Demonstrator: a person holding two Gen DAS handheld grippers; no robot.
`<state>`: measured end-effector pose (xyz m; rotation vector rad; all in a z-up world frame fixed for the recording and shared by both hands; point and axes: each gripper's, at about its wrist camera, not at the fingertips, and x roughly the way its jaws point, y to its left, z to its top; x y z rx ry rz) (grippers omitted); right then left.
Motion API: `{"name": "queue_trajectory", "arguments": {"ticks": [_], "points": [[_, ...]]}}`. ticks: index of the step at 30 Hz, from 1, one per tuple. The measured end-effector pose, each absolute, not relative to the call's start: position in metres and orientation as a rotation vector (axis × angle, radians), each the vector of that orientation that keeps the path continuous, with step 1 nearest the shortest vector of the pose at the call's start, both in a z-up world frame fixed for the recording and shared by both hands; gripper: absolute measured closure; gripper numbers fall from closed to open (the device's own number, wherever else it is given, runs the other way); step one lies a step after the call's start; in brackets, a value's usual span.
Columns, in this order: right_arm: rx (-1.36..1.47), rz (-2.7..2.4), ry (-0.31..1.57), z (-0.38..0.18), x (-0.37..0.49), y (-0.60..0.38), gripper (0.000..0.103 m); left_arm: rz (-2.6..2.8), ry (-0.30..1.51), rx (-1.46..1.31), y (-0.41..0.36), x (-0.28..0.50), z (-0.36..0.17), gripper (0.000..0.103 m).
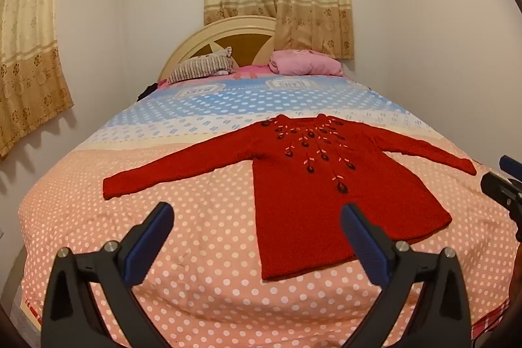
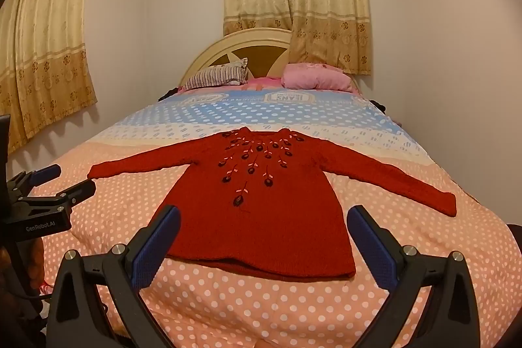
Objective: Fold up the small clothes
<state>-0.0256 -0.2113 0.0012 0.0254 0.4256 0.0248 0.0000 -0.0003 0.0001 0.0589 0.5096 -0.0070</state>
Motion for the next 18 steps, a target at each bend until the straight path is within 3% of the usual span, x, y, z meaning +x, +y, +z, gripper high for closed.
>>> {"name": "queue_trajectory", "arguments": {"ticks": [18], "points": [[0.028,0.037,0.446,-0.0042,-0.0234,-0.211,0.001,-0.011,0.513,0.051,0.0053,0.0004,-0.0033,0.0]]}}
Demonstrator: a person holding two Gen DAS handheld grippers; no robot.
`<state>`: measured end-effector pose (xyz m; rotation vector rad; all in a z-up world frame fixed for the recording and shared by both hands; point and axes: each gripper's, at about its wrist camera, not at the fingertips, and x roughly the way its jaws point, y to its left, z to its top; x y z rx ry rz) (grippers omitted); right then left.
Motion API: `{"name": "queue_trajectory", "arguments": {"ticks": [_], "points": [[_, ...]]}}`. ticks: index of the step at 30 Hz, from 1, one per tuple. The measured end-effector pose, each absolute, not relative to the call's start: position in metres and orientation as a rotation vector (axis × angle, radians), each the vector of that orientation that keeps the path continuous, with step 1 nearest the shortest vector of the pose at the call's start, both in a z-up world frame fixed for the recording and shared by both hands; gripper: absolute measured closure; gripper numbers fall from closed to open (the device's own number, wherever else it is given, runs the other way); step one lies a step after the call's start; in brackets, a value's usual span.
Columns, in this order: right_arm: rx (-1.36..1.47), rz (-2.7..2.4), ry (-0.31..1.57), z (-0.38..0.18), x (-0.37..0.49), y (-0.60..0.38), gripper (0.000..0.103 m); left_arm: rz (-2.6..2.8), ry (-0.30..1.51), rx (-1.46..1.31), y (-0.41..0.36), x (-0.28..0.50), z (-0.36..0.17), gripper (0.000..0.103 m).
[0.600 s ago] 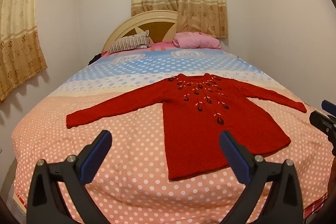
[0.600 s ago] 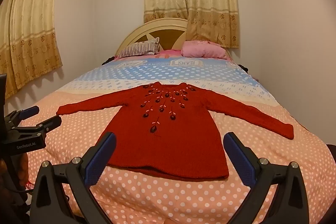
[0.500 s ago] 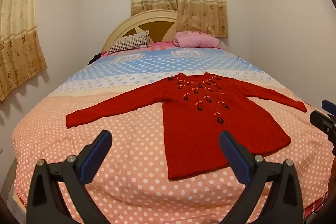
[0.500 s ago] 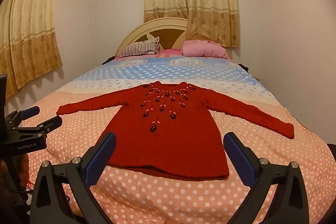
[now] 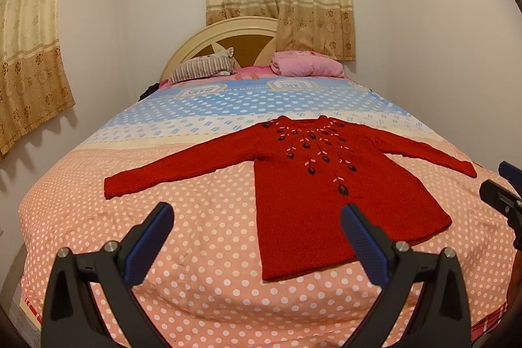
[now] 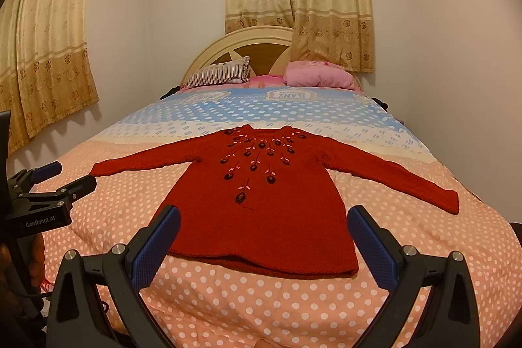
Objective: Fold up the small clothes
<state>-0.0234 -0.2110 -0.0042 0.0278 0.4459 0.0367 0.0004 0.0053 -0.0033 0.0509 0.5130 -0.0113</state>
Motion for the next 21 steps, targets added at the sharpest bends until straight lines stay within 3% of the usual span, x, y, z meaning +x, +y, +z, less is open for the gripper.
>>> {"name": "queue_trajectory", "arguments": {"ticks": [21], "points": [[0.03,0.046,0.453,-0.0071,-0.0232,-0.208,0.001,-0.009,0.509,0.047,0.0035,-0.0008,-0.0024,0.0]]}}
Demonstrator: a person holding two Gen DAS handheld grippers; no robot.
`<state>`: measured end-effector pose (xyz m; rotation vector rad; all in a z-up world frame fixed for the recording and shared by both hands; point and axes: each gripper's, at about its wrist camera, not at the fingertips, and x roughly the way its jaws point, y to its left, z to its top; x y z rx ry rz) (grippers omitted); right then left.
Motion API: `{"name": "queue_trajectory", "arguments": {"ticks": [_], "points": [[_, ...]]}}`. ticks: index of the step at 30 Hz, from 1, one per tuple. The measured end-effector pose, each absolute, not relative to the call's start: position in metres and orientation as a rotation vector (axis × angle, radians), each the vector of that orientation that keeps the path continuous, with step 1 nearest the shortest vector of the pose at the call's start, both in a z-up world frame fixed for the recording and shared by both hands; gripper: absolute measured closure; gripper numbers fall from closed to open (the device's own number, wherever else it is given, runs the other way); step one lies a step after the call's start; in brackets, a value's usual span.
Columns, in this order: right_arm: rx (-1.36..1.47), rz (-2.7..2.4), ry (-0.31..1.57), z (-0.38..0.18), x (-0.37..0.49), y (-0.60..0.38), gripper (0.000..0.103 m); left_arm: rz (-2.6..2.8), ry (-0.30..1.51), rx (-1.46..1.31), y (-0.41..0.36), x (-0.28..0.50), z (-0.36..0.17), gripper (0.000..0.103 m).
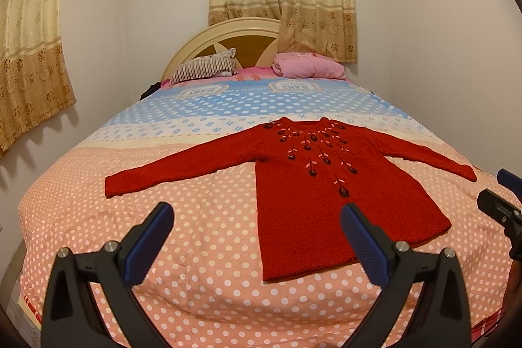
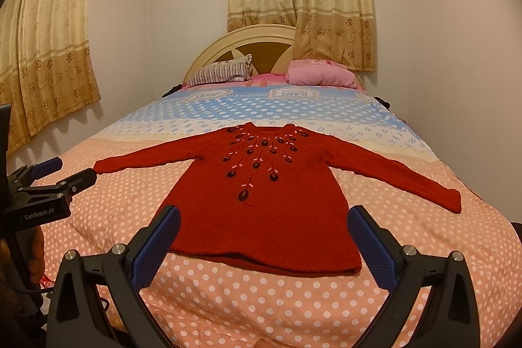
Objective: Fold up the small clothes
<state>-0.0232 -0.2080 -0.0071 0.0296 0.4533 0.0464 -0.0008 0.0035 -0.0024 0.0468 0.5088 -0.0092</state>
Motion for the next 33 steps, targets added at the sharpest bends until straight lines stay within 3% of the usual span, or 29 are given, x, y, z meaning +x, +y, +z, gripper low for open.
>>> {"name": "queue_trajectory", "arguments": {"ticks": [33], "points": [[0.028,0.058,0.463,-0.0116,-0.0239,-0.2074,0.001,-0.006,0.513,0.036,0.0061,0.0006,0.0018,0.0]]}}
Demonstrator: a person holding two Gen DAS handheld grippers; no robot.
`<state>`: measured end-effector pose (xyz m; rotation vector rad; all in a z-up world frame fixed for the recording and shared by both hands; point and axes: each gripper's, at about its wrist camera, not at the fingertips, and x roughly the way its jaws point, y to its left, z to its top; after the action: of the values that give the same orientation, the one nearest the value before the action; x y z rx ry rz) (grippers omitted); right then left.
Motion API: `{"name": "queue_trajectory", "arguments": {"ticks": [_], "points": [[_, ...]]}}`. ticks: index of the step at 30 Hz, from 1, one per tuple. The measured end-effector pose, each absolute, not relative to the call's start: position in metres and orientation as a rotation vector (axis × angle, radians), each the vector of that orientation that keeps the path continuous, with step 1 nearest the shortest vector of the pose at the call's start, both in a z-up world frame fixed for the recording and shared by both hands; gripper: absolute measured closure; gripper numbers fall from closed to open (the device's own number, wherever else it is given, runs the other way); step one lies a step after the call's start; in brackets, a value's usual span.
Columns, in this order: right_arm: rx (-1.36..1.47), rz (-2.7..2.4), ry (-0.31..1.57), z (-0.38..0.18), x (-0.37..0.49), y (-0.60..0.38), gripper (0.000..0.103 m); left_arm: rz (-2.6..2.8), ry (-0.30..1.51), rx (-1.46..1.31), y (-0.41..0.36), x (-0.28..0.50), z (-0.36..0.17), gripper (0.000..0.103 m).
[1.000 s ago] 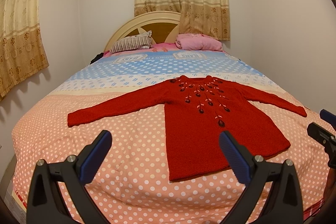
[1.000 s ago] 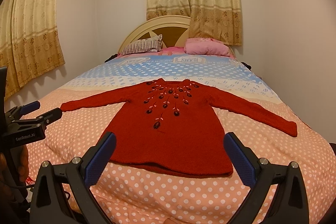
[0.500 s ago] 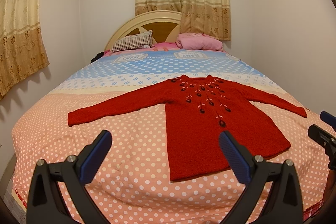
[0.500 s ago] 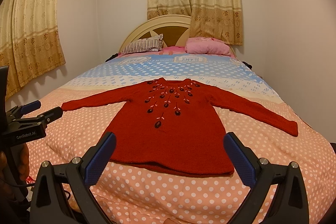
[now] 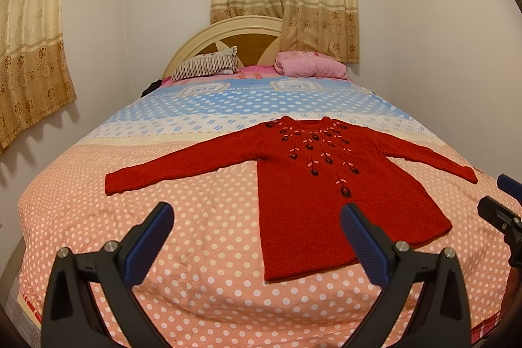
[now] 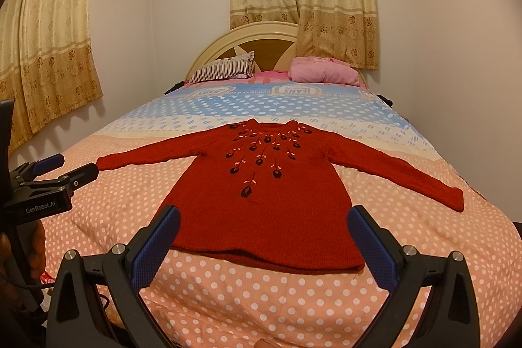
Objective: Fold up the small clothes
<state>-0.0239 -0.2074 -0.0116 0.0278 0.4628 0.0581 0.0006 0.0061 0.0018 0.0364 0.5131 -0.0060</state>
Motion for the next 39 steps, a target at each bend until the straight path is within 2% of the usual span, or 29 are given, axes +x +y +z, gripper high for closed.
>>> {"name": "queue_trajectory", "arguments": {"ticks": [22,39], "points": [[0.042,0.056,0.49,-0.019,-0.012,-0.214,0.001,-0.01,0.527,0.052,0.0,0.011,-0.013,0.0],[0.09,-0.099,0.58,-0.038,0.049,-0.291,0.001,-0.017,0.605,0.133,-0.011,0.082,-0.037,0.0]]}}
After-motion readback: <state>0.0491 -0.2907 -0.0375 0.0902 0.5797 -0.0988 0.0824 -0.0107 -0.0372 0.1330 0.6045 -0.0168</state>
